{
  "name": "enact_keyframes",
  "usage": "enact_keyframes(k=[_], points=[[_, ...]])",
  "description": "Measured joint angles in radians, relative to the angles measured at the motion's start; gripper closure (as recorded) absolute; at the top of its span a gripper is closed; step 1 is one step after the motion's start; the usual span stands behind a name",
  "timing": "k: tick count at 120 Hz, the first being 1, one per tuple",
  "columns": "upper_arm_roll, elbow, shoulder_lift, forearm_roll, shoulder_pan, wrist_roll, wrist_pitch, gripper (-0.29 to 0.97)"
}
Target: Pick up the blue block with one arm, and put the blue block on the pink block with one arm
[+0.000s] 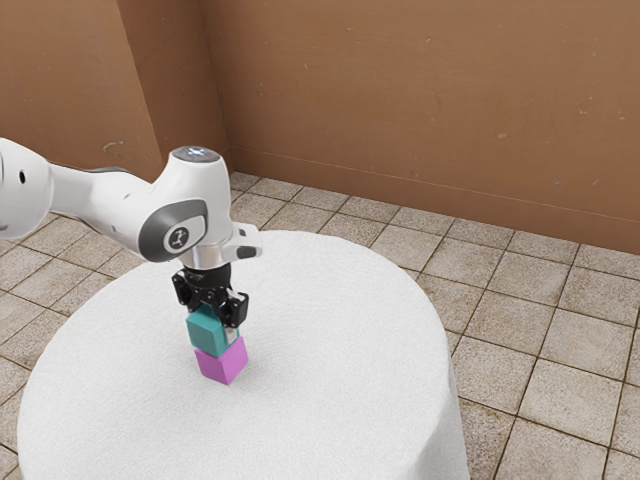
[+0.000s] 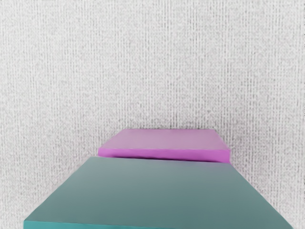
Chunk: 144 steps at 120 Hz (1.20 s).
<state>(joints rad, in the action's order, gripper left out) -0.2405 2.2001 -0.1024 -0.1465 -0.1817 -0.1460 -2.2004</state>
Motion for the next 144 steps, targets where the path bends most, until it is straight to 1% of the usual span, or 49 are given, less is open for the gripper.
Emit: enact_keyframes(k=[26,58,70,86,96,114,127,144], points=[[-0.002,0.0,-0.002,0.0,0.0,0.001,0.0,0.29],[-0.003,-0.001,0.003,0.006,0.001,0.008,0.001,0.15],[-0.002,-0.001,0.059,0.006,0.0,0.01,0.019,0.09],[-0.002,-0.007,0.161,0.007,-0.004,0.013,0.08,0.05],[-0.015,-0.085,0.191,0.007,-0.006,0.019,0.152,0.03],[-0.024,-0.311,0.206,0.007,0.016,0.031,0.302,0.02],[-0.02,-0.461,0.206,0.005,0.07,0.029,0.4,0.01],[-0.015,-0.538,0.183,0.004,0.092,0.023,0.474,0.01]])
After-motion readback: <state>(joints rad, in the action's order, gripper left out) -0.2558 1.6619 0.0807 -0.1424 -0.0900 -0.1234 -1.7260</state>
